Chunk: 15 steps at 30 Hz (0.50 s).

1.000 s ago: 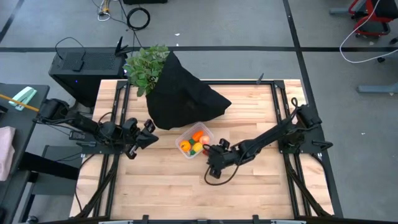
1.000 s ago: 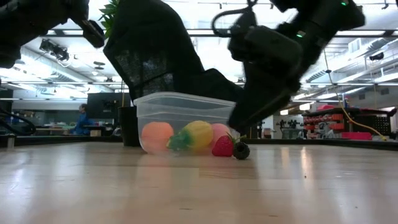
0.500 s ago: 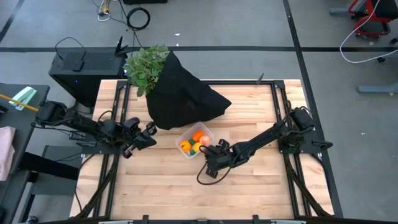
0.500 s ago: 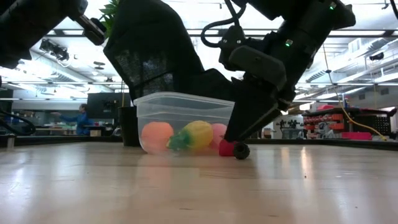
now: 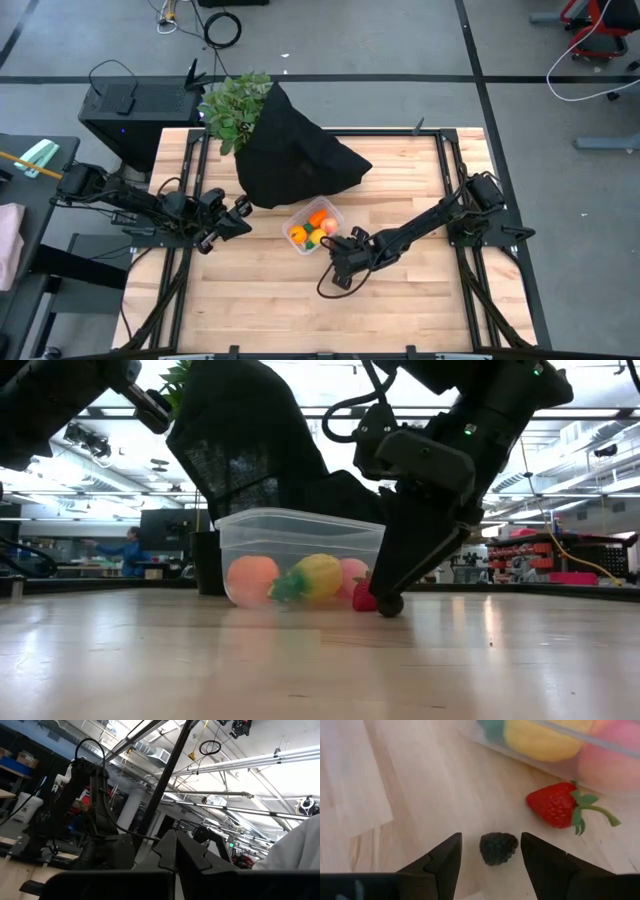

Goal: Pick and placing Produce into tupperware
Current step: Put the blackberry into the transparent bin

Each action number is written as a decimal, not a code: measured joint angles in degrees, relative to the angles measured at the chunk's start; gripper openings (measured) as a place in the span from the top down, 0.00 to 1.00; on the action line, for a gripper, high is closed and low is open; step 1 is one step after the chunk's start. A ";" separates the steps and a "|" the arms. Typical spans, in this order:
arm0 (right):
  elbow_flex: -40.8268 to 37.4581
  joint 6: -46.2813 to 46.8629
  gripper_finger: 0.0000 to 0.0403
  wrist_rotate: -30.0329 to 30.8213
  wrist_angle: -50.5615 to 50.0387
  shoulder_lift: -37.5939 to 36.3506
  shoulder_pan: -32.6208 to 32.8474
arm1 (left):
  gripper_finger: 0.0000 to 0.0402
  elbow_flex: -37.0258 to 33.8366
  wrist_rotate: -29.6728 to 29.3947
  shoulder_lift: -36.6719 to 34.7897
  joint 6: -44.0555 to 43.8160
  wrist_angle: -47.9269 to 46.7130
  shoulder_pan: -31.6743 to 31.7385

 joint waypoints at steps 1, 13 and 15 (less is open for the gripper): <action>0.01 -0.07 0.48 -0.02 0.02 0.00 0.04 | 0.96 0.00 0.00 0.00 0.00 0.02 0.00; -0.98 -0.01 0.49 -0.62 -0.05 0.00 0.02 | 0.97 0.00 0.00 0.04 0.13 0.00 0.00; -0.98 0.22 0.49 -0.49 0.03 0.00 -0.01 | 0.98 0.00 0.00 0.04 0.13 0.00 0.00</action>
